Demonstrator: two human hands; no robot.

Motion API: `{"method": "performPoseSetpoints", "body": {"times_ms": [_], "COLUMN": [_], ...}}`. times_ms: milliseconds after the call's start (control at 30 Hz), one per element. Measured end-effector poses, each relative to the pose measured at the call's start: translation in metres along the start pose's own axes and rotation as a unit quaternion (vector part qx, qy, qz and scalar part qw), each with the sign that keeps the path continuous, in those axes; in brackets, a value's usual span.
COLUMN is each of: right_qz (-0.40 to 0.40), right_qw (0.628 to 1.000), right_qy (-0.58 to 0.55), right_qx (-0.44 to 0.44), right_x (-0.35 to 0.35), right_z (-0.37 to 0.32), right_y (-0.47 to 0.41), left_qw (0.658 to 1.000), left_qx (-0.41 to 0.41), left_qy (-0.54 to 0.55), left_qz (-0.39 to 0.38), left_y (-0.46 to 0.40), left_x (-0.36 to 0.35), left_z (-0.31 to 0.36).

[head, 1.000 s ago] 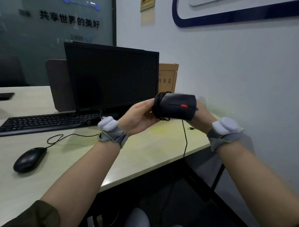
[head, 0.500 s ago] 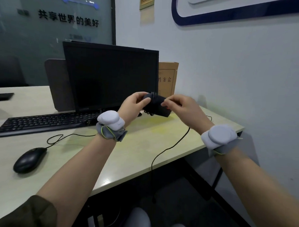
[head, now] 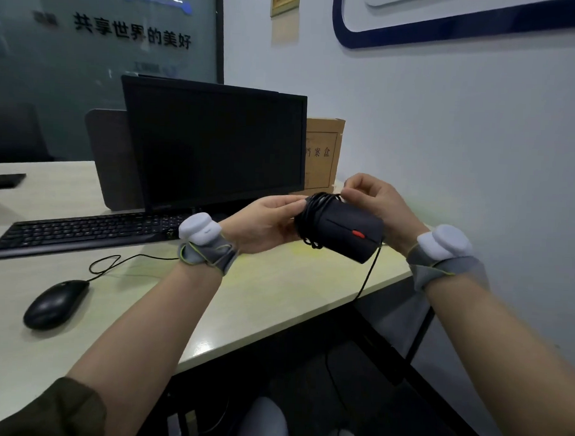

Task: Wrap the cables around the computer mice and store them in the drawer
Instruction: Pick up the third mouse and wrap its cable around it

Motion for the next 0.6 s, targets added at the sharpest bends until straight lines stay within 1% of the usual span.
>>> {"method": "performPoseSetpoints", "body": {"times_ms": [67, 133, 167, 200, 233, 267, 333, 367, 400, 433, 467, 500, 533, 567, 600], "right_qz": [0.002, 0.045, 0.073, 0.096, 0.105, 0.101, 0.071, 0.056, 0.043, 0.036, 0.039, 0.047, 0.054, 0.062, 0.069], "right_qw": [0.996, 0.99, 0.989, 0.99, 0.991, 0.989, 0.969, 0.943, 0.9, 0.846, 0.802, 0.779, 0.776, 0.792, 0.822], "right_qy": [-0.091, -0.13, -0.123, -0.083, -0.018, 0.058, 0.22, 0.32, 0.429, 0.53, 0.596, 0.625, 0.627, 0.605, 0.561], "right_qx": [0.004, -0.007, -0.035, -0.064, -0.083, -0.094, -0.09, -0.078, -0.06, -0.04, -0.016, 0.013, 0.04, 0.054, 0.06], "right_x": [-0.001, -0.005, -0.009, -0.011, -0.013, -0.016, -0.026, -0.032, -0.037, -0.042, -0.045, -0.048, -0.049, -0.049, -0.048], "right_z": [0.009, 0.024, 0.033, 0.041, 0.049, 0.054, 0.056, 0.054, 0.052, 0.049, 0.043, 0.036, 0.028, 0.019, 0.011], "right_y": [0.001, 0.001, 0.002, 0.004, 0.007, 0.01, 0.015, 0.017, 0.017, 0.018, 0.017, 0.016, 0.016, 0.015, 0.014], "left_qw": [0.999, 0.995, 0.989, 0.979, 0.967, 0.959, 0.95, 0.942, 0.931, 0.918, 0.905, 0.891, 0.879, 0.869, 0.862], "left_qx": [-0.012, -0.038, -0.06, -0.083, -0.108, -0.127, -0.129, -0.116, -0.098, -0.083, -0.072, -0.066, -0.063, -0.062, -0.06], "left_qy": [0.035, 0.079, 0.115, 0.154, 0.177, 0.167, 0.057, -0.012, -0.074, -0.133, -0.19, -0.243, -0.285, -0.317, -0.343], "left_qz": [0.002, 0.037, 0.069, 0.107, 0.147, 0.189, 0.277, 0.314, 0.343, 0.363, 0.374, 0.378, 0.377, 0.375, 0.369], "left_y": [-0.003, -0.006, -0.009, -0.012, -0.015, -0.017, -0.019, -0.018, -0.017, -0.015, -0.014, -0.012, -0.011, -0.009, -0.007], "left_x": [-0.005, -0.007, -0.006, -0.003, 0.001, 0.006, 0.014, 0.017, 0.021, 0.024, 0.026, 0.029, 0.032, 0.034, 0.035], "left_z": [-0.002, 0.002, 0.005, 0.008, 0.012, 0.014, 0.016, 0.014, 0.011, 0.009, 0.007, 0.005, 0.003, 0.0, -0.002]}}
Point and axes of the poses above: each hand's wrist, its own y-axis away from the middle knuckle, its own x-axis out of the back of the hand, z = x × y, the point moved 3 cm from there along -y, towards the middle knuckle, and after that the axes turned 9 degrees about -y, right-handed, at the moved point
